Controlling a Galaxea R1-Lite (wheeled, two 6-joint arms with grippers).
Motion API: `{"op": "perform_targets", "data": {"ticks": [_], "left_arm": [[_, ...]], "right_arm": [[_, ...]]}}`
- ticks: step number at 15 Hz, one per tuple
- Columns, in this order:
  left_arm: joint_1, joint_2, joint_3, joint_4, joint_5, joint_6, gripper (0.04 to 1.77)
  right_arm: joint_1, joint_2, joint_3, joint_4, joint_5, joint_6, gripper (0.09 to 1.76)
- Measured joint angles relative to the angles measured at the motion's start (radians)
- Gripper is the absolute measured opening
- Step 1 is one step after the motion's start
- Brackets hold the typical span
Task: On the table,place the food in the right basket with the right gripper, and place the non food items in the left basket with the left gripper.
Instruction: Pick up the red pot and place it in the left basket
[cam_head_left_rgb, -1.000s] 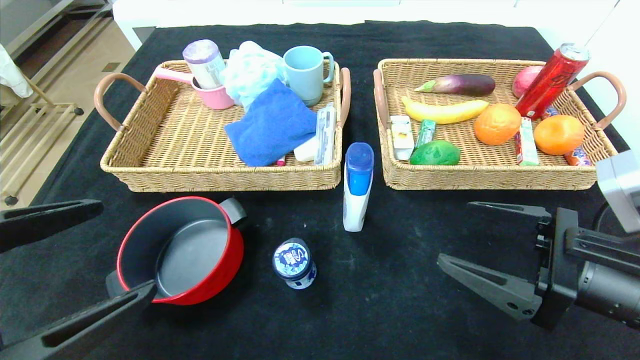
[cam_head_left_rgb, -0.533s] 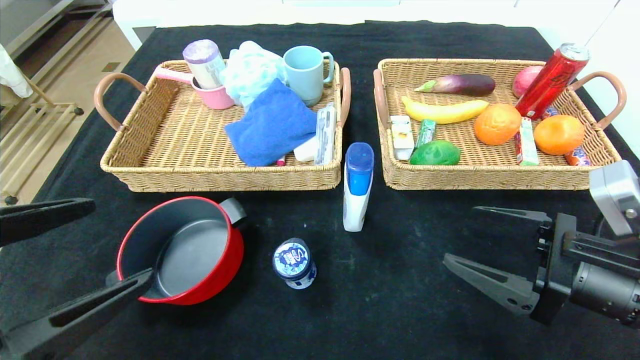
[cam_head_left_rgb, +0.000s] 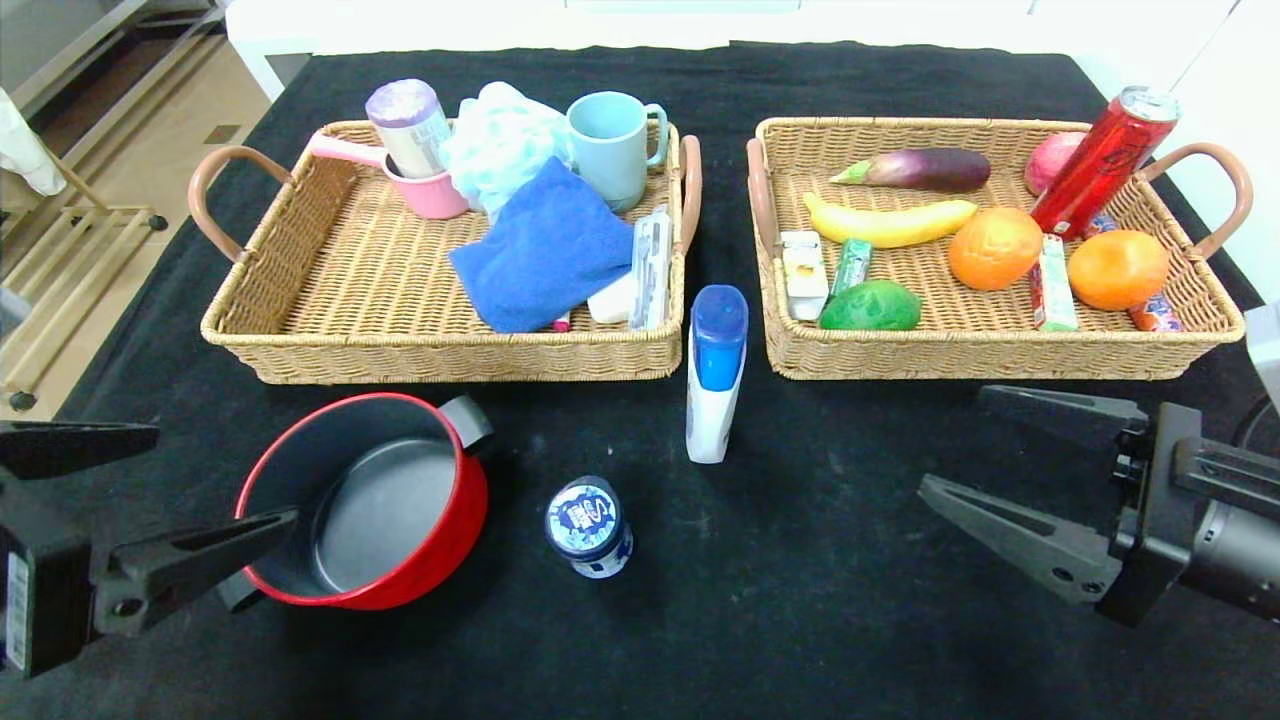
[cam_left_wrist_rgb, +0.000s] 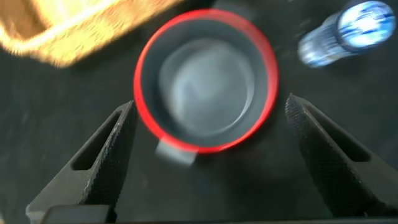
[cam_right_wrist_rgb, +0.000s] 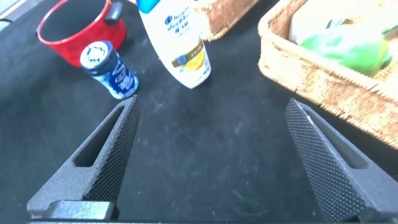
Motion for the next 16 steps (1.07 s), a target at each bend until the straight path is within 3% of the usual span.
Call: {"op": "perform_targets", "data": {"ticks": [5, 16], "left_arm": [[0.101, 0.144, -0.040, -0.030, 0.023, -0.037, 1.72], [0.163, 0.357, 0.012, -0.165, 0.019, -0.046, 1.72]], "right_arm": [[-0.008, -0.017, -0.002, 0.000, 0.001, 0.001, 1.70], [-0.017, -0.020, -0.002, 0.000, 0.000, 0.000, 1.71]]}}
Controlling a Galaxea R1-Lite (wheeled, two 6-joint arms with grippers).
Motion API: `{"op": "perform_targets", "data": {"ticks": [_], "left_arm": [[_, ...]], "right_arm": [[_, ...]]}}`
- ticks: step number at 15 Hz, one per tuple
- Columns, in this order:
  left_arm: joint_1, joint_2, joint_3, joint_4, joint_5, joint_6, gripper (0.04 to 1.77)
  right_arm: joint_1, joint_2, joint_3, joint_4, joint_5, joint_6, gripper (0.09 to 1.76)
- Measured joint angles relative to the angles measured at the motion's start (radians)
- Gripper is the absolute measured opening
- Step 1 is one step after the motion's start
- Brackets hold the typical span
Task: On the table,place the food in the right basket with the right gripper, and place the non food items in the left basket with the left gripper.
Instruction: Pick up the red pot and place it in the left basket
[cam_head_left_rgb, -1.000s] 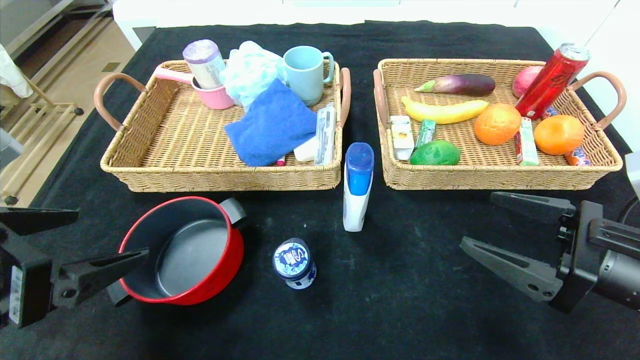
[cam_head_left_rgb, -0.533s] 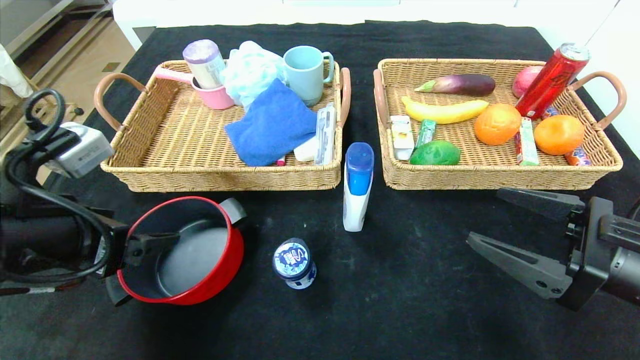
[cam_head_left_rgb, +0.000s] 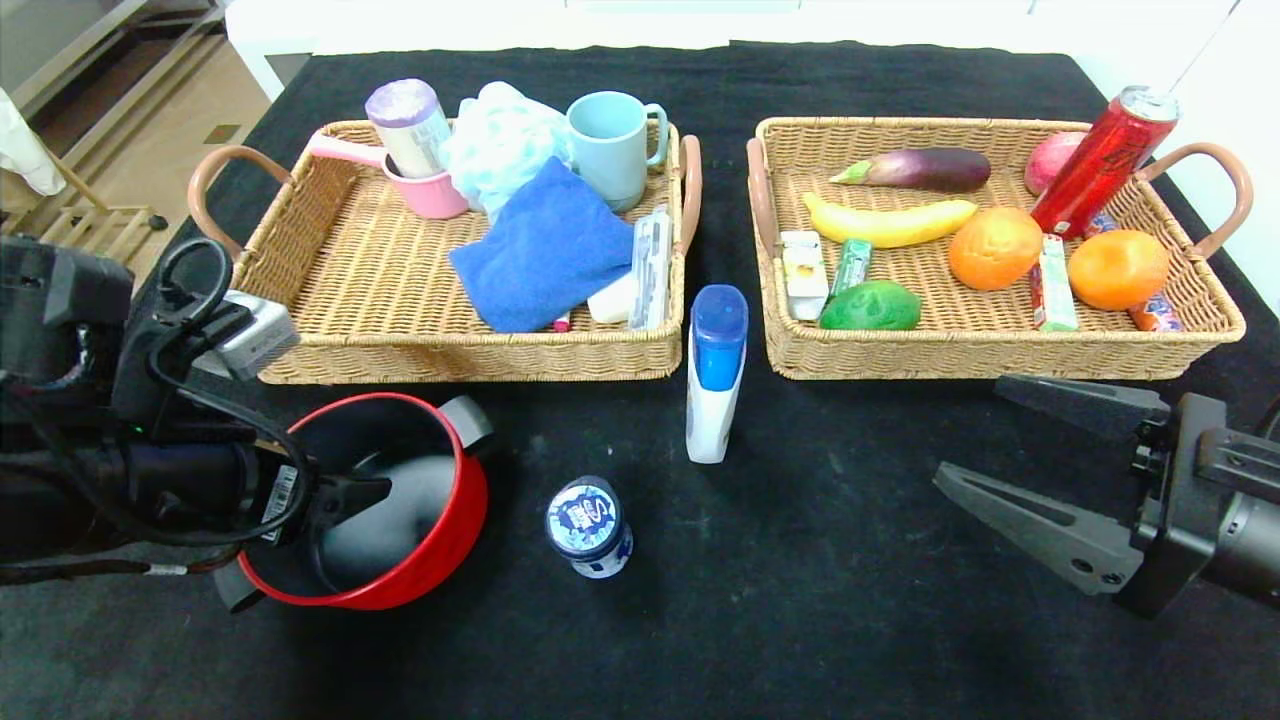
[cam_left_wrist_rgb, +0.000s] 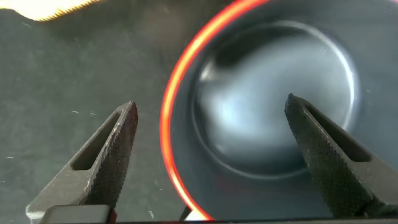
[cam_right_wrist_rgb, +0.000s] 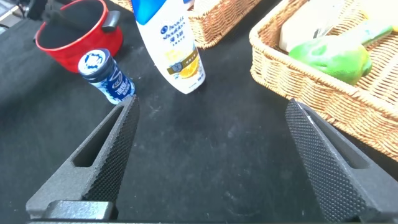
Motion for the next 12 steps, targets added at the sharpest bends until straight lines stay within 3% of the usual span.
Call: {"op": "perform_targets", "data": {"ticks": [3, 7, 8, 9, 12], "left_arm": [[0.002, 0.009, 0.017, -0.002, -0.007, 0.000, 1.23], [0.002, 0.009, 0.027, -0.002, -0.010, 0.001, 0.78], [0.002, 0.009, 0.027, -0.002, -0.010, 0.001, 0.44], [0.000, 0.009, 0.025, -0.007, -0.014, 0.001, 0.20], [0.002, 0.009, 0.033, -0.003, -0.011, 0.001, 0.20]], "right_arm": [[-0.006, 0.002, -0.001, 0.000, 0.000, 0.000, 1.71], [-0.014, 0.005, -0.001, 0.000, 0.001, 0.000, 1.71], [-0.014, 0.006, -0.003, 0.000, 0.001, 0.000, 1.71], [-0.014, 0.007, -0.003, 0.000, 0.001, 0.000, 1.71], [-0.015, 0.009, -0.003, 0.001, 0.001, 0.000, 1.71]]}}
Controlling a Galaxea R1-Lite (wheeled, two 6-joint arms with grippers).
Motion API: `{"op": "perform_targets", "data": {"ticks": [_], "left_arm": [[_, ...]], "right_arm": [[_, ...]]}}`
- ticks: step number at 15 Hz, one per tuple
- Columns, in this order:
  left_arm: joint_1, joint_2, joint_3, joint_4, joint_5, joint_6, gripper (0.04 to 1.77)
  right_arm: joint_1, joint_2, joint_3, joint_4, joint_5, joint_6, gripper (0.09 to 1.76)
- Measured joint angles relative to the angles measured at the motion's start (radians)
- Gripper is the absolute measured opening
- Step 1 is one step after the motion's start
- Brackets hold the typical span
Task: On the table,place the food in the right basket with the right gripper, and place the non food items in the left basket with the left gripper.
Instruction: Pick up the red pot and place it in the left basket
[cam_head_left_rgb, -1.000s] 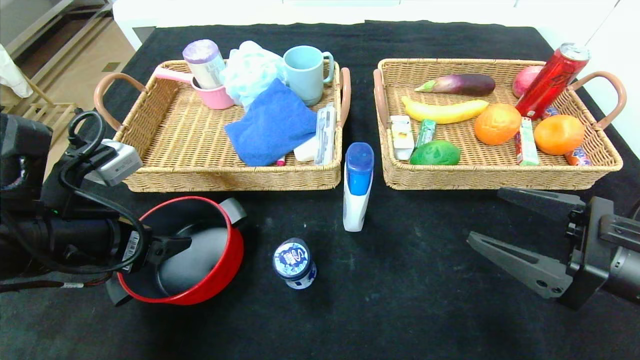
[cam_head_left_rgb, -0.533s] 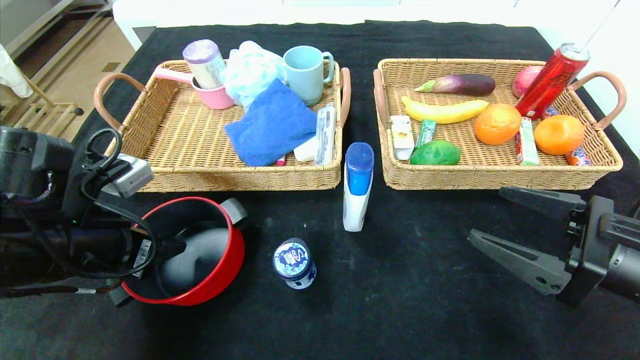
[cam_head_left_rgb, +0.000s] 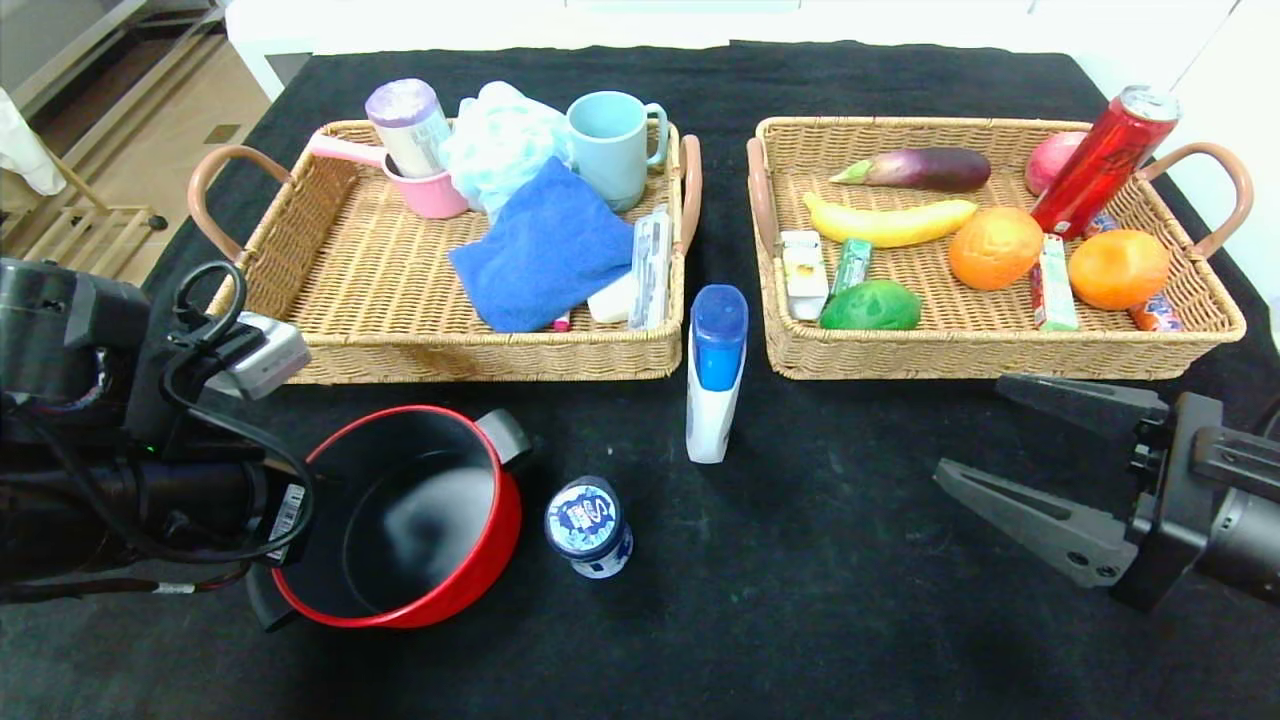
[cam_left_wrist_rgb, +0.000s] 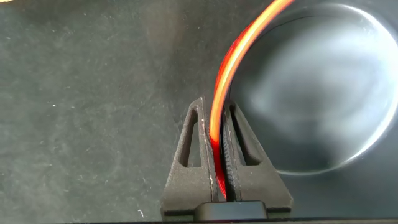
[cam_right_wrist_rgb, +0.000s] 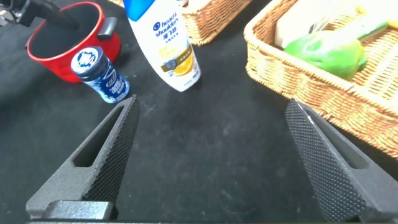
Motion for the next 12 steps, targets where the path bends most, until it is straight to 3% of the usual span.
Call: {"op": "perform_targets", "data": {"ticks": [12], "left_arm": [[-0.001, -0.014, 0.013, 0.003, -0.001, 0.003, 0.20]], "right_arm": [[-0.002, 0.005, 0.001, 0.001, 0.000, 0.001, 1.71]]}}
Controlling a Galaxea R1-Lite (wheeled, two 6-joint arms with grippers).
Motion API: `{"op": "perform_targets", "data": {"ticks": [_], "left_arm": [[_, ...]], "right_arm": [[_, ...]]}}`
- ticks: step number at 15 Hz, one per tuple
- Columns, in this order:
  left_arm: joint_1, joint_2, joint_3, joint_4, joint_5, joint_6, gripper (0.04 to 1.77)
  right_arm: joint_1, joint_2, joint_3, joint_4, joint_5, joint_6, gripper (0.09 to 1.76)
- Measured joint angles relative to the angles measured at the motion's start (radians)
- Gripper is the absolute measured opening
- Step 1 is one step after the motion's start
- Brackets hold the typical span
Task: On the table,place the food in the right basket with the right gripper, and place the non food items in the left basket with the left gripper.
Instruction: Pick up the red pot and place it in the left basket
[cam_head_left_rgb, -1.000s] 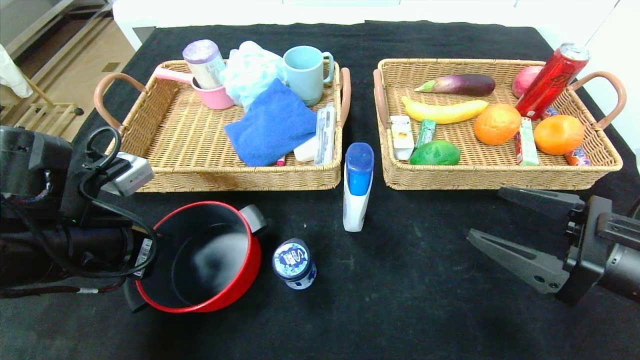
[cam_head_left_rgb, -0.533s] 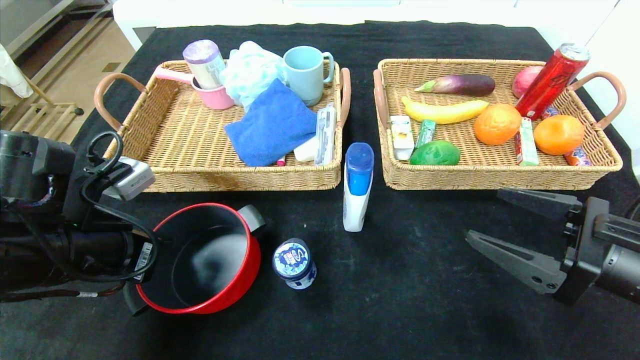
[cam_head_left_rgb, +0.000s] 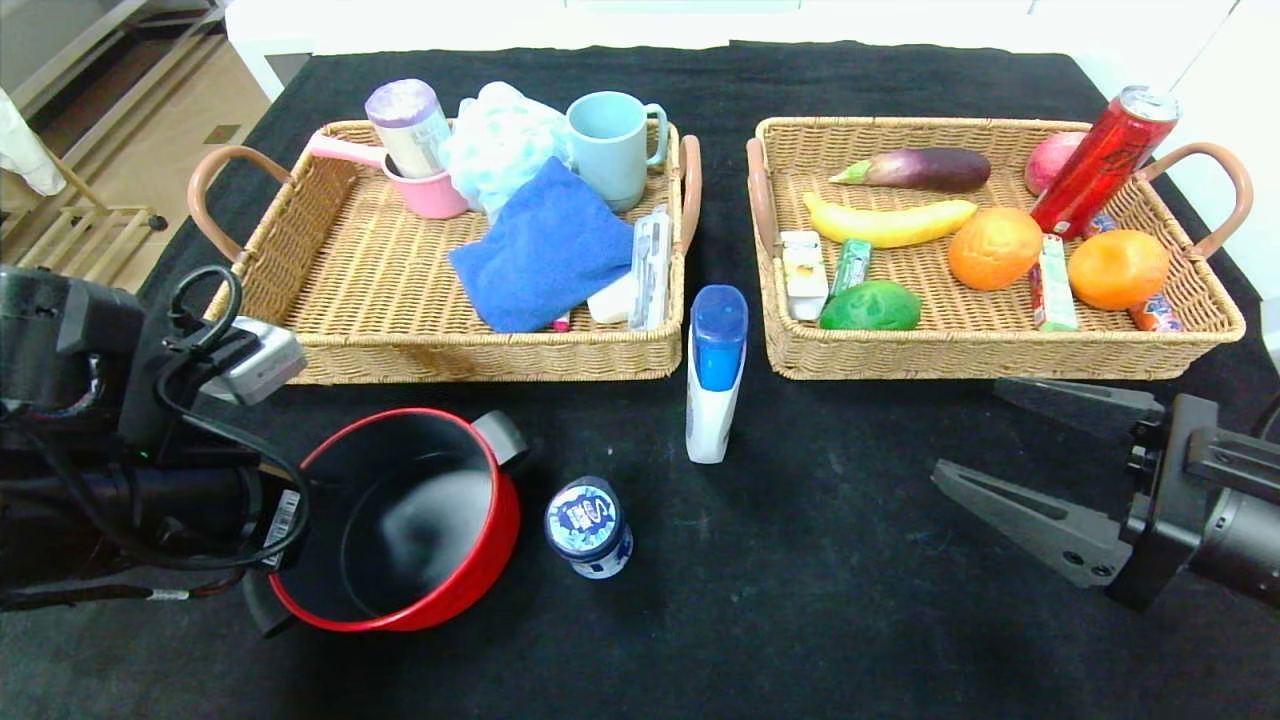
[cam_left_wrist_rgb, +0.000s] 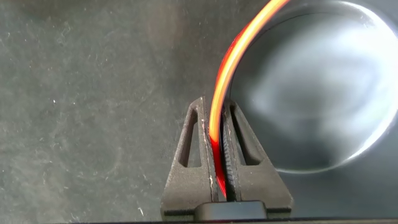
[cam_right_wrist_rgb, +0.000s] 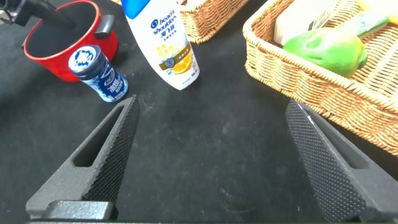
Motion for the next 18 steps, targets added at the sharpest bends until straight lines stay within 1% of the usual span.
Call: {"op": "perform_targets", "data": {"ticks": [4, 11, 13, 15, 18], "left_arm": [[-0.002, -0.068, 0.023, 0.010, -0.041, 0.002, 0.18], [-0.004, -0.240, 0.052, 0.008, -0.056, -0.007, 0.17], [-0.005, -0.283, 0.057, 0.005, -0.094, -0.029, 0.17], [-0.005, -0.308, 0.042, 0.002, -0.100, -0.049, 0.17], [-0.005, -0.292, -0.036, 0.000, -0.097, -0.124, 0.17]], "right_arm": [[0.000, 0.000, 0.000, 0.000, 0.000, 0.001, 1.71], [0.000, 0.004, 0.000, 0.000, 0.000, 0.001, 1.71], [0.000, 0.005, 0.000, 0.000, 0.000, 0.002, 1.71], [0.000, 0.006, -0.001, 0.000, 0.000, 0.001, 1.71], [0.000, 0.005, -0.002, 0.000, -0.001, 0.002, 1.71]]}}
